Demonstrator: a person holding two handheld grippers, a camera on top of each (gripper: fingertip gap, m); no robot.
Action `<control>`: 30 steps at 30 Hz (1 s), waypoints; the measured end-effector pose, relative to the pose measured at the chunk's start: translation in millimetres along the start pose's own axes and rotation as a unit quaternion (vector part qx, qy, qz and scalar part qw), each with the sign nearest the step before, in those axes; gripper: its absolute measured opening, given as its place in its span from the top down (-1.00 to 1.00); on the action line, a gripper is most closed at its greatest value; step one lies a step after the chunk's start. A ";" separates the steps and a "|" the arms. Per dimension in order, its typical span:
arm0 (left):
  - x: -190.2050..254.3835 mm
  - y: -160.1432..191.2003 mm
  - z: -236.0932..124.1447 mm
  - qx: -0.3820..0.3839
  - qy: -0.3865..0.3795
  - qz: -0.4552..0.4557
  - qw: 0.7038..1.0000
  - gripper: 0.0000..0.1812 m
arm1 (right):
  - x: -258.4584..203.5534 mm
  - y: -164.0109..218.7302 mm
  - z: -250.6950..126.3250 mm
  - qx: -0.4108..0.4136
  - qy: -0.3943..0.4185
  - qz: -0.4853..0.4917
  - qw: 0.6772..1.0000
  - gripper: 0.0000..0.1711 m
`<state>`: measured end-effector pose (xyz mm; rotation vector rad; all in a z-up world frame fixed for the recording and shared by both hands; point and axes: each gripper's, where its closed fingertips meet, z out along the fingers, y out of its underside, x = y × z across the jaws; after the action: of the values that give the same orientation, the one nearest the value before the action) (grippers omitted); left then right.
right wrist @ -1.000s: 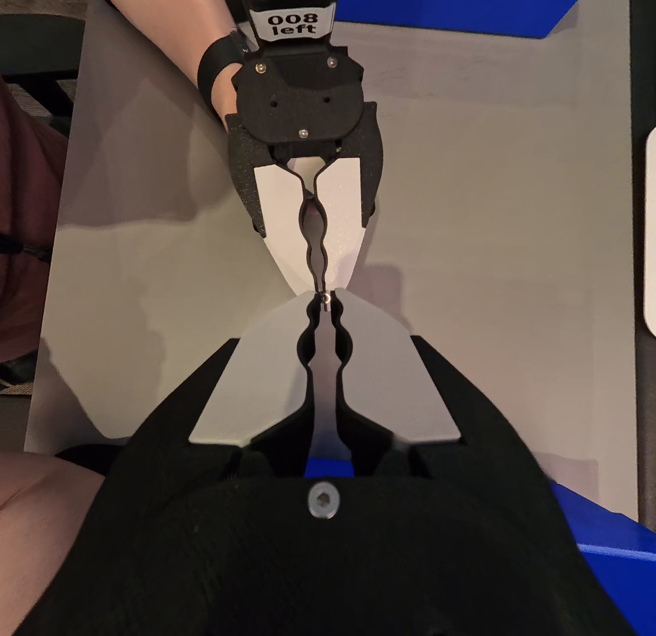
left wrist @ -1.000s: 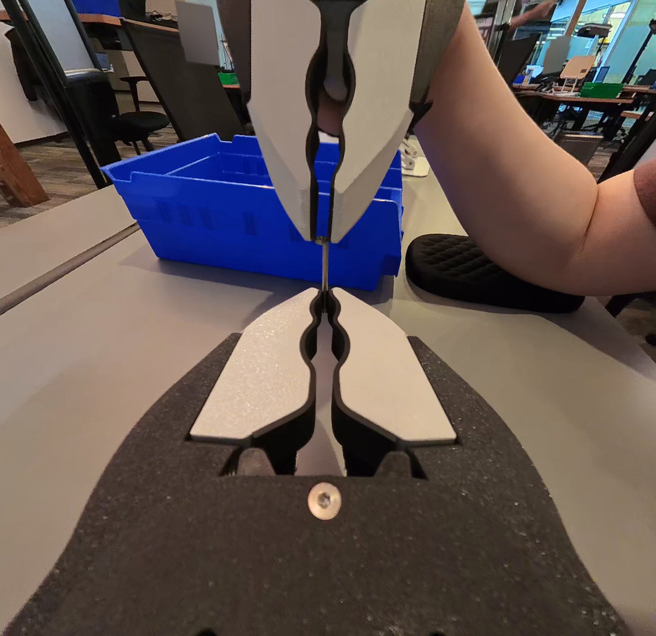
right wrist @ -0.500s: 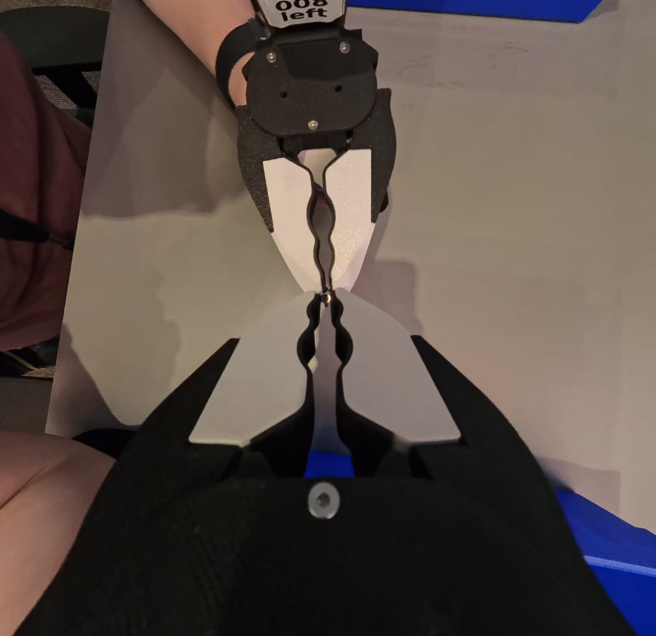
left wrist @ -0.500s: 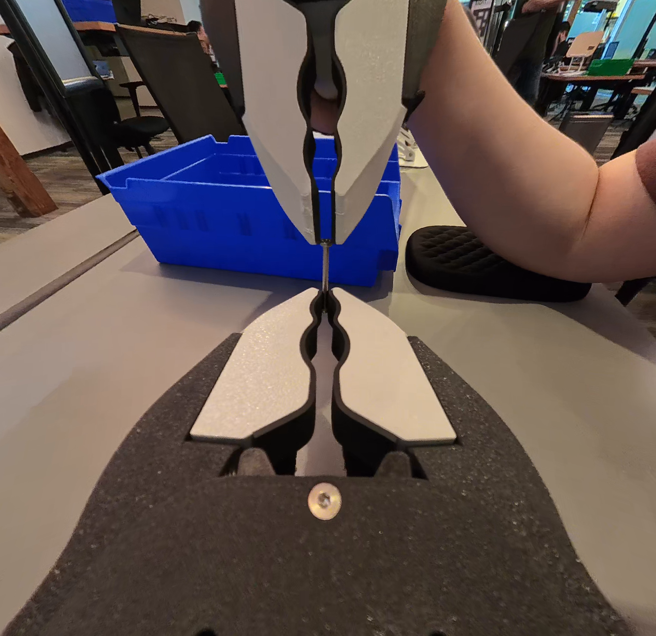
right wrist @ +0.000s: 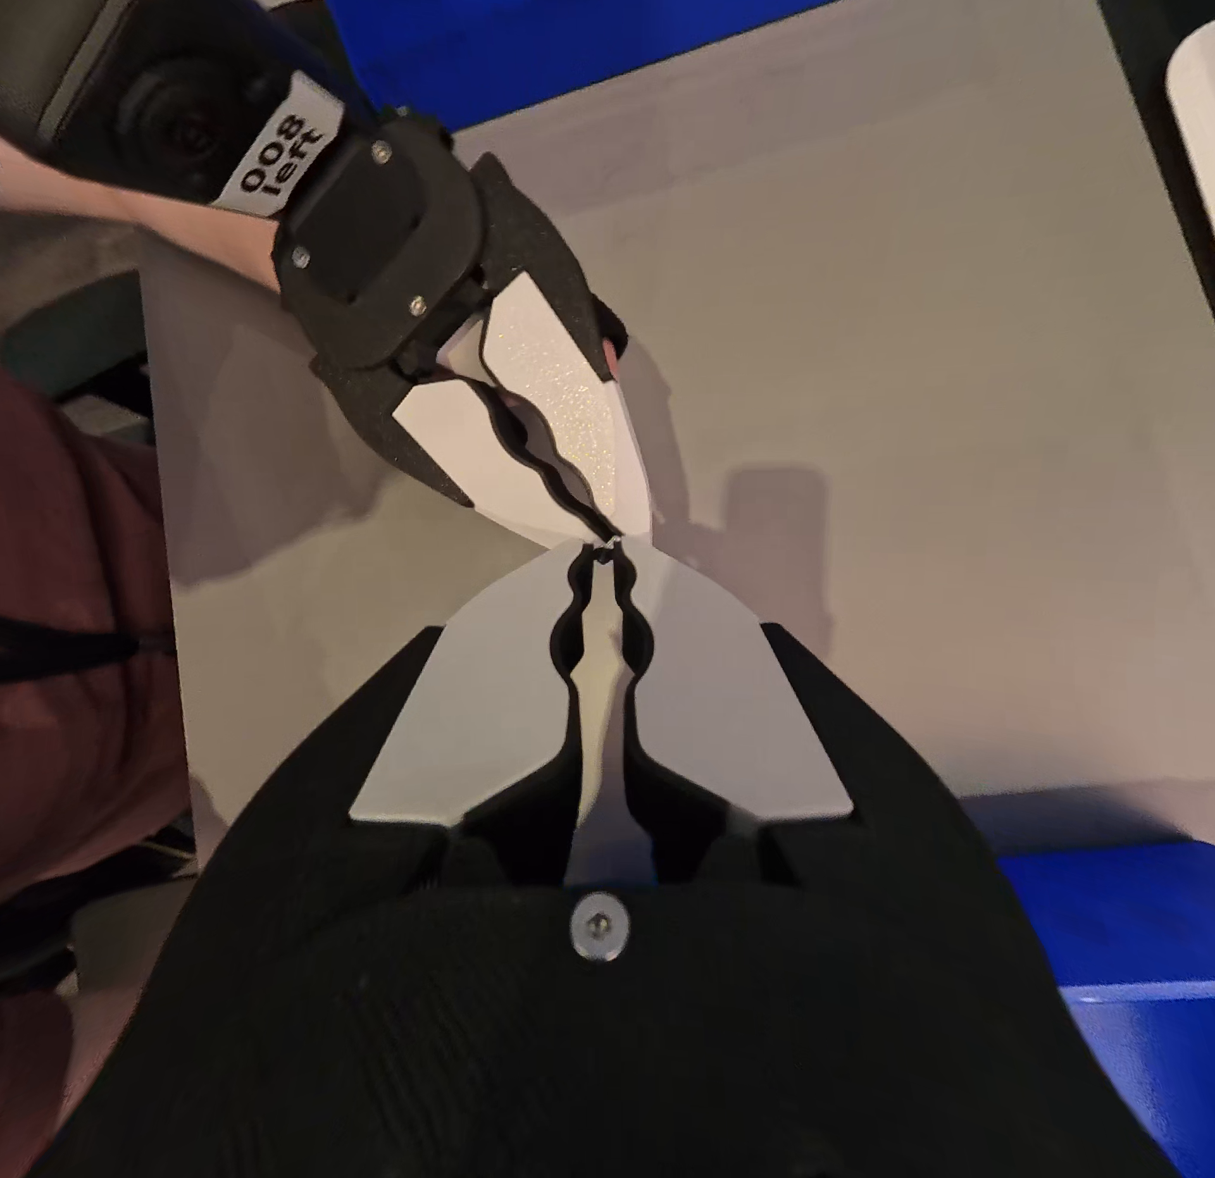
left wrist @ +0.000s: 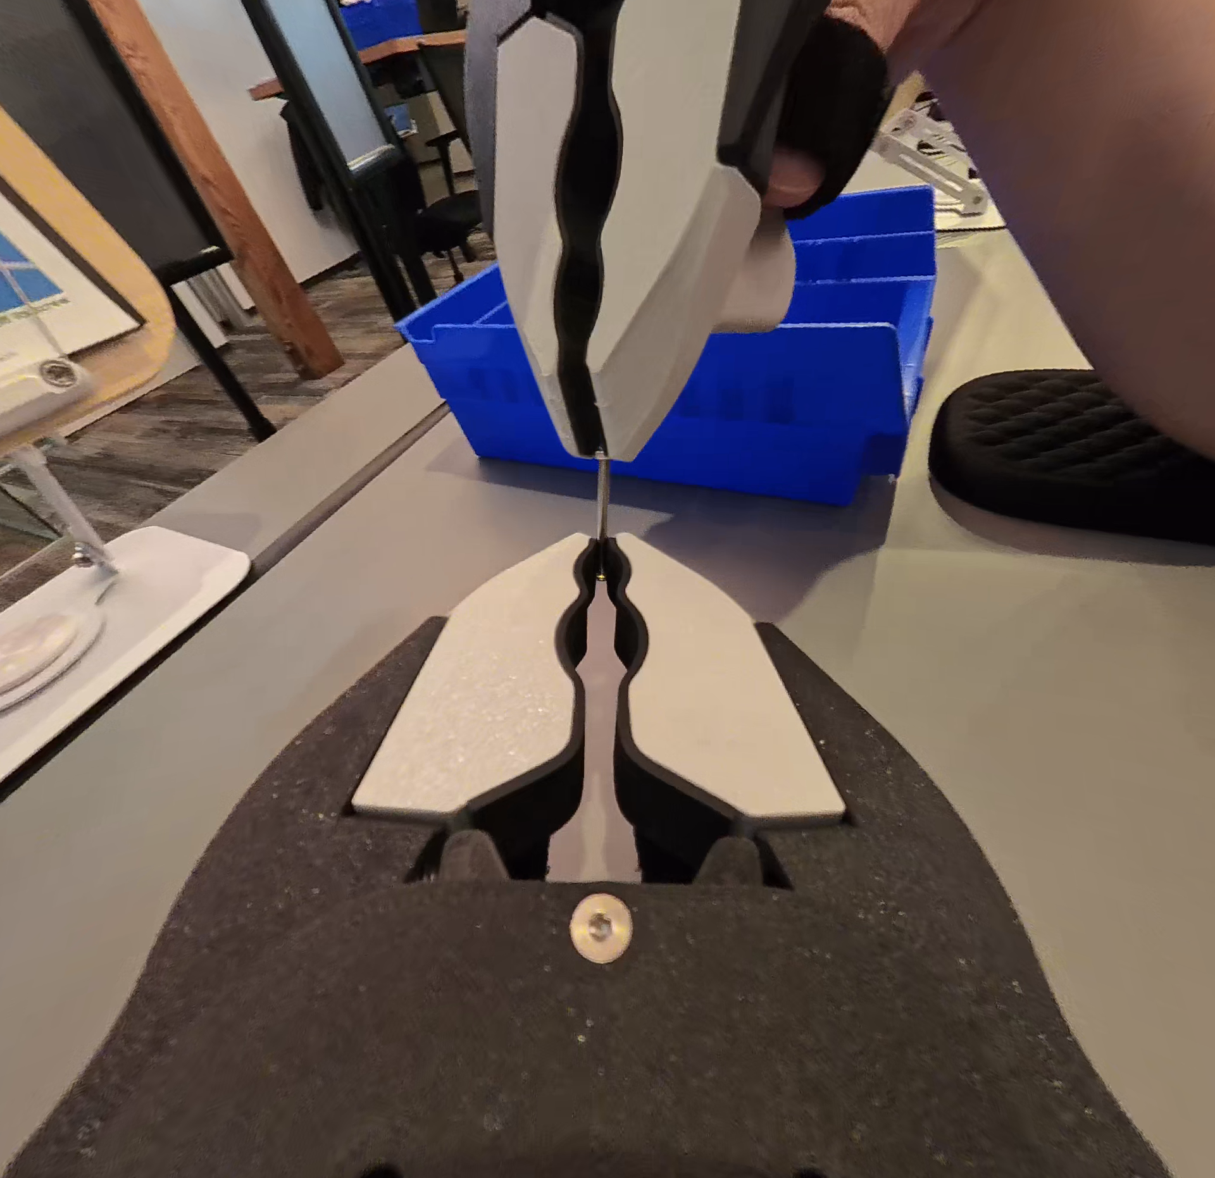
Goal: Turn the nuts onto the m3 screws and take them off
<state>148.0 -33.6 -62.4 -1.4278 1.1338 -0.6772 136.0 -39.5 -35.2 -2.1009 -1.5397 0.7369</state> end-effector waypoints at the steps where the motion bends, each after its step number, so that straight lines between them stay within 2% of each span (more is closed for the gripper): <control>1: -2.6 -0.6 -0.9 0.001 -0.006 -0.005 1.000 0.98 | 1.8 -2.1 0.5 0.004 0.006 0.007 1.000 0.93; 8: -15.9 -3.1 -5.8 0.001 -0.035 -0.005 0.999 0.98 | 8.5 -14.2 4.3 0.028 0.026 0.053 0.998 0.93; 13: -19.5 -5.0 -7.7 0.007 -0.038 -0.010 0.999 0.98 | 9.4 -16.4 5.7 0.031 0.033 0.043 0.998 0.92; 23: -25.3 -16.2 -14.9 0.038 -0.038 -0.020 0.998 0.98 | 11.5 -23.6 0.5 0.049 0.058 -0.016 0.997 0.67; 26: -28.8 -30.4 -23.5 0.071 -0.028 -0.040 0.996 0.98 | 11.1 -42.2 -13.6 0.118 0.071 -0.077 0.987 0.58; 30: -31.3 -50.3 -35.8 0.110 0.000 -0.073 0.991 0.98 | -9.4 -73.2 -39.1 0.250 0.043 -0.152 0.955 0.57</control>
<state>117.6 -24.6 -0.9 -1.3298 0.9307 -0.8775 105.6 -28.5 41.8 -1.4703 -1.4040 0.8056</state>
